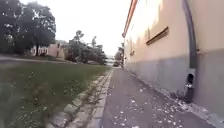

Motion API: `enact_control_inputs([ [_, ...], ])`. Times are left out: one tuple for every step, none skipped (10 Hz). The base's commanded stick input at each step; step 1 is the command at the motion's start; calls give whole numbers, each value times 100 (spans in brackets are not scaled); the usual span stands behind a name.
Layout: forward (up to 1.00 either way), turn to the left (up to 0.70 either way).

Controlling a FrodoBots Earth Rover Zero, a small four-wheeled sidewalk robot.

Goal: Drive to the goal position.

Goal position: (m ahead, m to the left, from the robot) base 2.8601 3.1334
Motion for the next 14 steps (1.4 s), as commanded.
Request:
enact_control_inputs([
  [44,-27],
  [44,-27],
  [44,-27],
  [44,-27],
  [44,-16],
  [44,-3],
  [44,2],
  [44,2],
  [44,2],
  [44,2],
  [44,2],
  [44,2],
  [44,2],
  [44,2],
])
